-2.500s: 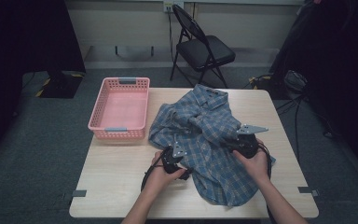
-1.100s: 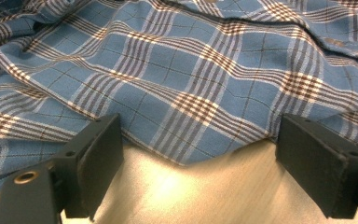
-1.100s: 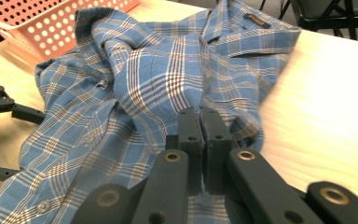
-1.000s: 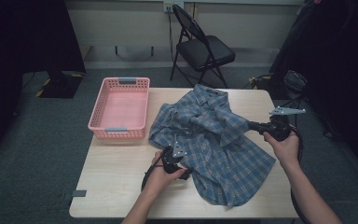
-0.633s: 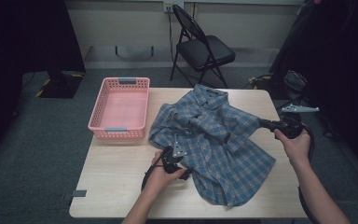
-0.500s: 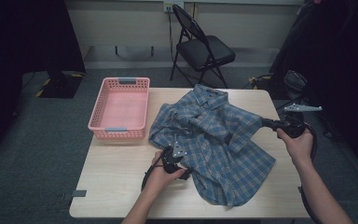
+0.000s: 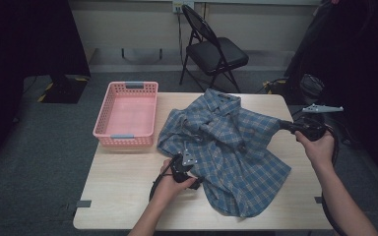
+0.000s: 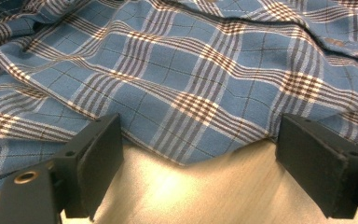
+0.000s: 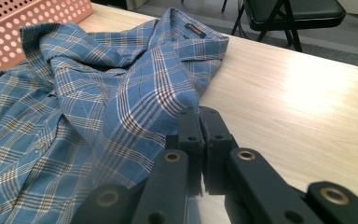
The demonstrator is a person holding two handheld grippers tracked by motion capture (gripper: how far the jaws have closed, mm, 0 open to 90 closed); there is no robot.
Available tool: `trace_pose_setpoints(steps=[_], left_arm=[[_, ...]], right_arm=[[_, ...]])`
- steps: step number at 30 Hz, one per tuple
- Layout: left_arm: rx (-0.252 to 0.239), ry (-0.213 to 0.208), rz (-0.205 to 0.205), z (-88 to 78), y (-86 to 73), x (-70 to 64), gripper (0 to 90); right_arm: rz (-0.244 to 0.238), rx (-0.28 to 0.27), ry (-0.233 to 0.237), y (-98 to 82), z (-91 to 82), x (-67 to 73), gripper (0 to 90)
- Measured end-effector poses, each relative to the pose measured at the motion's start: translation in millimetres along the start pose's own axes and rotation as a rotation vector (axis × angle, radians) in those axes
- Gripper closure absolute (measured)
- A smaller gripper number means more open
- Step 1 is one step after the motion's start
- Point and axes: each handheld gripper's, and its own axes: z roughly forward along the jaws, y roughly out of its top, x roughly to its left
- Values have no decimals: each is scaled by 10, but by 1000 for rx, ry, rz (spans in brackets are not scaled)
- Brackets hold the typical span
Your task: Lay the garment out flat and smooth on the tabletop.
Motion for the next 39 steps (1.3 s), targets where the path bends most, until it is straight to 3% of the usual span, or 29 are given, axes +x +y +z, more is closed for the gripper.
trace_pose_setpoints(steps=[19,24,27,30,31,32,34,35,37,39], left_arm=[[1,0,-2,3,3,1,142],[1,-1,0,8,6,3,139],[0,-1,-1,13,10,3,136],[3,-1,-1,19,17,2,132],[4,-2,2,21,20,1,131],[3,-3,2,21,20,0,131],[3,-2,1,21,19,-4,131],[3,-2,1,20,18,-5,131],[4,0,1,20,19,-9,131],[3,1,-1,20,18,-17,131]], right_arm=[[41,3,-23,49,-67,-299,883],[57,14,-31,135,-105,-475,884],[95,20,-99,233,-149,-744,888],[222,-58,-245,331,-308,-1124,887],[249,-80,-290,343,-354,-1203,869],[264,-96,-309,344,-377,-1234,769],[249,-129,-336,326,-364,-1143,526],[214,-132,-317,301,-331,-1036,503],[168,-150,-212,194,-239,-763,444],[115,-103,-104,47,-96,-432,369]])
